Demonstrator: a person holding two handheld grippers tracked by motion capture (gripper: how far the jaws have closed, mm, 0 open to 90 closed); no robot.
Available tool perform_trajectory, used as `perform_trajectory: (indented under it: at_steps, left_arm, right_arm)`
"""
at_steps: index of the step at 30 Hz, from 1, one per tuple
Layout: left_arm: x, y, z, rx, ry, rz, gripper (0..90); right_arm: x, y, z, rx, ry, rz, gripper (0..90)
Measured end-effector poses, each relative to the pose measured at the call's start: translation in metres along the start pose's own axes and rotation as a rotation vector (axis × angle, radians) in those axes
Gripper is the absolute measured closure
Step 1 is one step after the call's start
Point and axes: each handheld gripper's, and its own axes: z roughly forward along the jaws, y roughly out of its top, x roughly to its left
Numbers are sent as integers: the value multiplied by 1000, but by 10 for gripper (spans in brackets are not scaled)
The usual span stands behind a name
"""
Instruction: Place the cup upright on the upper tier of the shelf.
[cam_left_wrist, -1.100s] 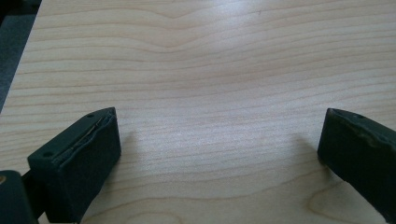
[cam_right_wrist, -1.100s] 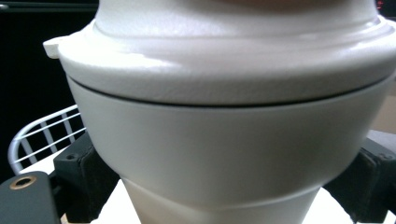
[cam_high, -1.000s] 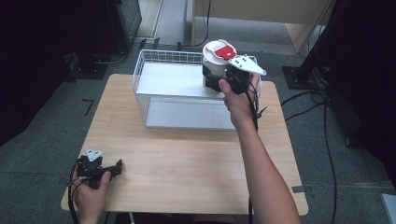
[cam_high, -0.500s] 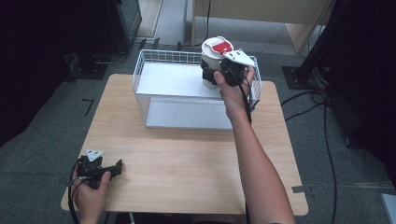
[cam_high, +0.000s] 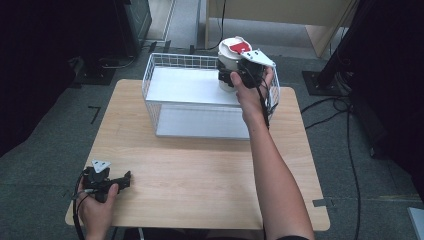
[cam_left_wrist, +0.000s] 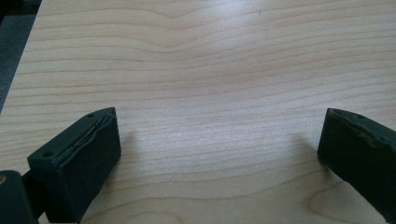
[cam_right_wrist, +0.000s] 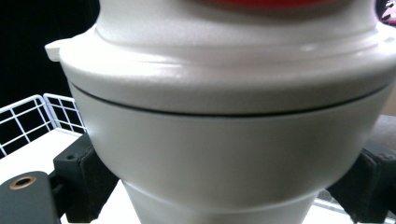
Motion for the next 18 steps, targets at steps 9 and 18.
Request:
perform_trajectory:
  at_steps: [9, 18]
  left_arm:
    - [0, 0, 0, -1, 0, -1, 0]
    - [0, 0, 0, -2, 0, -2, 0]
  right_arm:
    - [-1, 2, -1, 32, 5, 9, 76]
    - [-1, 0, -7, 68, 41, -4, 0]
